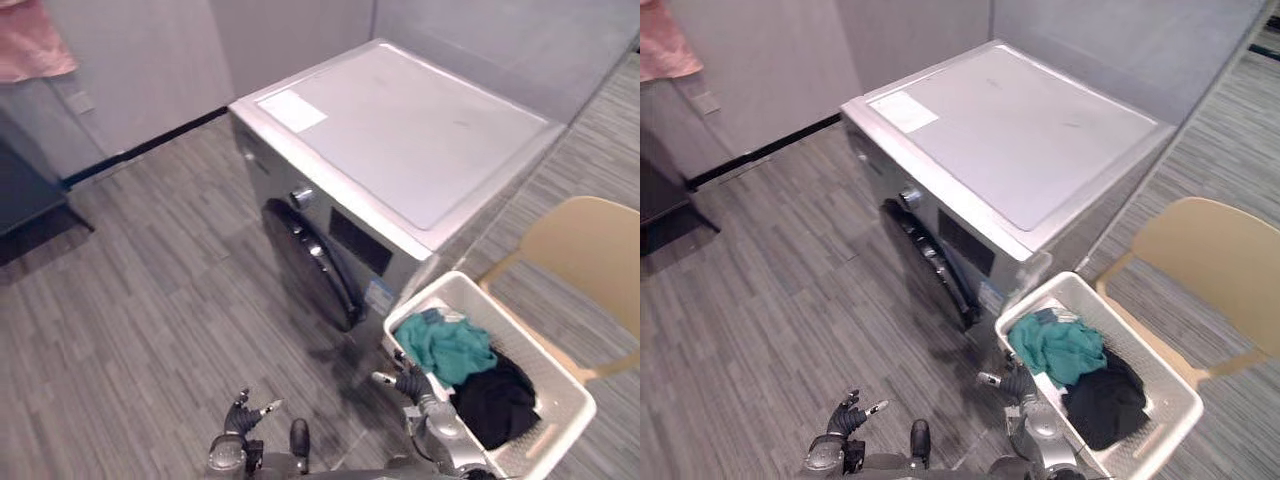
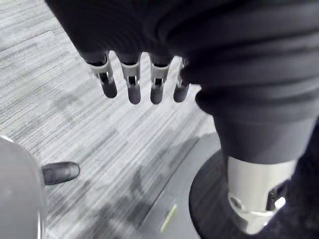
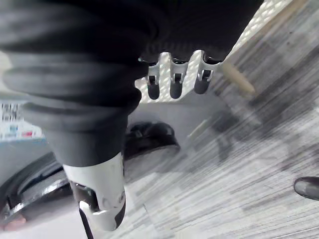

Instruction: Pick up the laundry basket with both hands and put the clothes into the washing machine.

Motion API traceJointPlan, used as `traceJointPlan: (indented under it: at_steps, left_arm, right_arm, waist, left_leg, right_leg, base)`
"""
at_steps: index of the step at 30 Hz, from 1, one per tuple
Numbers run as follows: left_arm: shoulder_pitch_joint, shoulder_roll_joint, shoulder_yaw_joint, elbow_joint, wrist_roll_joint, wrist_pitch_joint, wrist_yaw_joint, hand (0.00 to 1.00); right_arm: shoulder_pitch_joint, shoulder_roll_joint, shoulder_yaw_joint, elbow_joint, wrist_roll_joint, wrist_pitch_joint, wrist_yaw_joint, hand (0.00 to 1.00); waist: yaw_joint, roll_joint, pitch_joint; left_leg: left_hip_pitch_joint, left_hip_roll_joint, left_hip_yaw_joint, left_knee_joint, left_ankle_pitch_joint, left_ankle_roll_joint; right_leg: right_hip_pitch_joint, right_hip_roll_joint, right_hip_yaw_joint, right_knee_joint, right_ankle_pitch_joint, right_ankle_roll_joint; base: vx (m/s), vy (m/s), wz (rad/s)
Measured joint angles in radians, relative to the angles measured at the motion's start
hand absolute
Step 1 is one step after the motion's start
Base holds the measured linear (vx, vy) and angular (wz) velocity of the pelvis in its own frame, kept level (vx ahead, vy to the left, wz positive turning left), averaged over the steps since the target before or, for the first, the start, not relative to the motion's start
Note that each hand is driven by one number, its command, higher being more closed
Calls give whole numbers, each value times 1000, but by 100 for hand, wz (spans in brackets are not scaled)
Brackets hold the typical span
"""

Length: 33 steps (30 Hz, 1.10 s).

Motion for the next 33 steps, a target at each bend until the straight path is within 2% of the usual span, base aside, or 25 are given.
traceJointPlan:
  at_steps: [1, 3, 4, 5, 7, 9, 10, 11, 13, 14, 16, 19, 23, 27, 33]
  left_arm:
    - [2, 4, 0, 0, 0, 2, -3, 0]
    - [2, 16, 5, -2, 0, 1, -2, 0]
    - [4, 22, 7, -2, 0, 1, -2, 0]
    - [5, 22, 8, -2, 0, 1, -2, 0]
    - [14, 20, 9, -3, 0, 0, -2, 0]
    - [33, 20, 12, -13, 0, -3, -2, 0]
    - [36, 14, 13, -16, 0, -3, -2, 0]
    - [45, -5, 28, -20, 2, -11, -3, 0]
    - [51, -30, 49, -19, 2, -14, -4, 0]
    - [51, -29, 48, -19, 5, -15, -5, 0]
    - [51, -30, 48, -19, 22, -15, -5, 0]
    - [51, -32, 48, -20, 29, -17, -5, 0]
    - [52, -31, 49, -20, 32, -17, -3, 0]
    - [53, -27, 47, -17, 38, -15, -3, 0]
    - [38, -25, 40, -19, 38, -15, -3, 0]
  right_arm:
    - [1, 3, 6, -26, -10, -1, -10, 0]
    - [-7, 2, 19, -73, -16, -7, -14, 0]
    - [-18, -1, 18, -92, -15, -14, -18, 0]
    - [-27, -5, 18, -98, -15, -24, -26, 0]
    - [-38, -8, 17, -101, -15, -38, -35, 0]
    - [-37, -8, 16, -123, -15, -41, -37, 0]
    - [-33, -18, 5, -142, -15, -43, -38, 0]
    - [-36, -28, 1, -155, -17, -43, -48, 0]
    - [-35, -30, -6, -175, -24, -43, -60, 0]
    - [-30, -23, 0, -175, -41, -43, -60, 0]
    - [-25, -11, 1, -175, -57, -42, -61, 0]
    - [-26, 12, -5, -176, -98, -42, -105, 0]
    - [-26, 19, -17, -176, -129, -42, -135, 0]
    - [-29, 25, -19, -166, -133, -42, -143, 0]
    - [-129, 6, -35, -32, -119, -18, -149, 0]
  waist:
    - [-6, 16, 11]
    - [0, 19, 11]
    - [0, 20, 11]
    - [-1, 20, 11]
    - [2, 17, 9]
    - [1, 3, -7]
    - [1, 16, -18]
    - [10, 47, -28]
    - [18, 75, -30]
    - [21, 79, -32]
    - [23, 77, -32]
    - [23, 77, -34]
    - [25, 78, -37]
    - [24, 75, -40]
    - [27, 91, -22]
  left_leg:
    - [-1, 14, -29, 28, -12, 4]
    - [3, 34, -78, 38, -24, 3]
    - [9, 38, -105, 37, -26, 0]
    - [16, 38, -117, 41, -30, -8]
    - [40, 29, -123, 42, -39, -23]
    - [45, 9, -135, 45, -53, -43]
    - [40, 22, -149, 46, -58, -50]
    - [27, 41, -150, 46, -66, -62]
    - [25, 64, -149, 41, -69, -68]
    - [34, 76, -146, 41, -74, -77]
    - [48, 87, -146, 40, -79, -86]
    - [58, 94, -144, 30, -79, -86]
    - [64, 89, -130, 25, -76, -87]
    - [59, 81, -118, 23, -63, -83]
    - [-53, 63, -138, 28, -25, -78]
  right_leg:
    - [-40, 37, 69, 73, -24, -31]
    - [-83, 121, 151, 33, -76, -33]
    - [-114, 156, 182, 0, -77, -34]
    - [-125, 170, 191, -29, -75, -34]
    - [-134, 175, 185, -111, -50, -33]
    - [-133, 172, 187, -200, 75, -46]
    - [-120, 179, 172, -220, 96, -50]
    - [-112, 197, 160, -264, 115, -62]
    - [-87, 218, 147, -313, 136, -72]
    - [-71, 229, 138, -324, 138, -75]
    - [-48, 237, 128, -339, 140, -77]
    - [-22, 246, 126, -384, 163, -77]
    - [7, 245, 140, -450, 211, -69]
    - [9, 240, 151, -475, 230, -68]
    - [-77, 221, 120, -473, 262, -66]
  base:
    - [218, 74, 86]
    - [211, 21, 81]
    - [229, 8, 83]
    - [183, -2, 71]
    - [156, -32, 57]
    - [196, -100, 54]
    - [162, -120, 36]
    - [149, -112, 24]
    - [131, -90, 4]
    - [149, -111, 8]
    - [91, -77, 7]
    - [33, -8, -1]
    - [-33, 42, -10]
    - [-73, 25, -9]
    - [-128, -4, 17]
